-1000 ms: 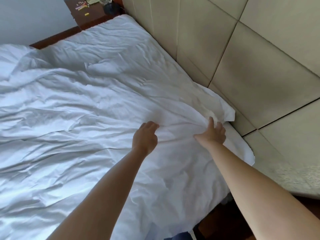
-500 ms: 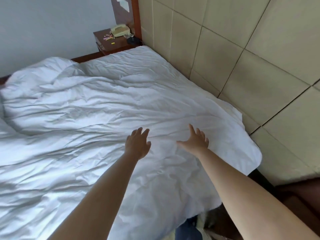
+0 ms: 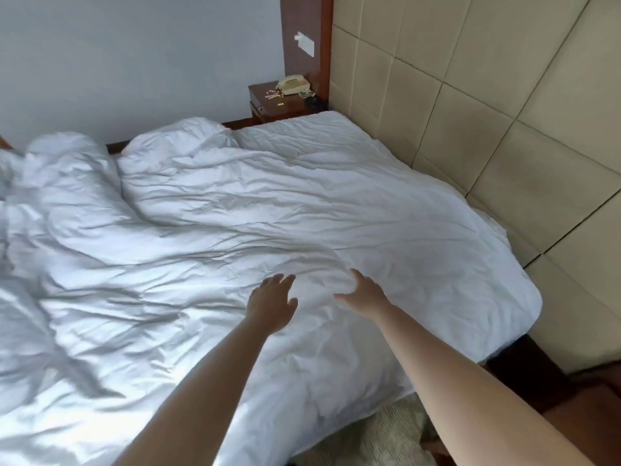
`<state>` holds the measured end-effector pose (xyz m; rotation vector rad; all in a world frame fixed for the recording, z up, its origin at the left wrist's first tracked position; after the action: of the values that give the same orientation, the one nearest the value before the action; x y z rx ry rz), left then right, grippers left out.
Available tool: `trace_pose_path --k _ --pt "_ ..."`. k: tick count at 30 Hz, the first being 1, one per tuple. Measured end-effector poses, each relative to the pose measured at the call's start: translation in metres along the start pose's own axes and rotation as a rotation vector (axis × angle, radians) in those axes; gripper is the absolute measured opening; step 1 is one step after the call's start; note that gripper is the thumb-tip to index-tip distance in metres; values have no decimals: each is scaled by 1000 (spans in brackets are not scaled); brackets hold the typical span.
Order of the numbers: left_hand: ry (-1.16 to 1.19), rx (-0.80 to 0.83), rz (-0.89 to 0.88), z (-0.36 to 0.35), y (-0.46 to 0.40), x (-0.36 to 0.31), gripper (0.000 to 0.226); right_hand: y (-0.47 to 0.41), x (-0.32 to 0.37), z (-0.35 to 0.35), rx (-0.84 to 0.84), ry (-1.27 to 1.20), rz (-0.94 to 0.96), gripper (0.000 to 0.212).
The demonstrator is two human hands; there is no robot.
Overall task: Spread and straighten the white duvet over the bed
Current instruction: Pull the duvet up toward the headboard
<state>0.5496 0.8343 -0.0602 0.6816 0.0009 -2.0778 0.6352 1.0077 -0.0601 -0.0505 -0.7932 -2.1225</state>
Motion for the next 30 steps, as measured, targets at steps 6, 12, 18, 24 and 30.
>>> trace_pose_path --k 6,12,18,24,30 --pt "19 -38 188 8 95 76 54 40 60 -61 146 -10 152 79" --pt "26 -51 327 19 186 160 52 100 136 -121 209 31 314 74" --pt "62 -100 354 52 270 254 53 159 222 -184 194 62 338 71" --pt "29 -96 360 95 361 367 53 234 326 -270 174 97 370 72" --pt "73 -75 377 124 428 463 52 282 409 -344 204 137 377 74"
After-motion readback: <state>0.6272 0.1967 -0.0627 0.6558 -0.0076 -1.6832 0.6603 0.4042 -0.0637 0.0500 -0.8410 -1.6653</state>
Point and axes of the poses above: each hand's wrist, its own y-axis away from the middle knuckle, its own z-axis out of the back of the hand, x = y × z, the point moved 4 cm from there along -y, towards the middle knuckle, and after that the axes turned 12 degrees about y, right-handed, at the moved point
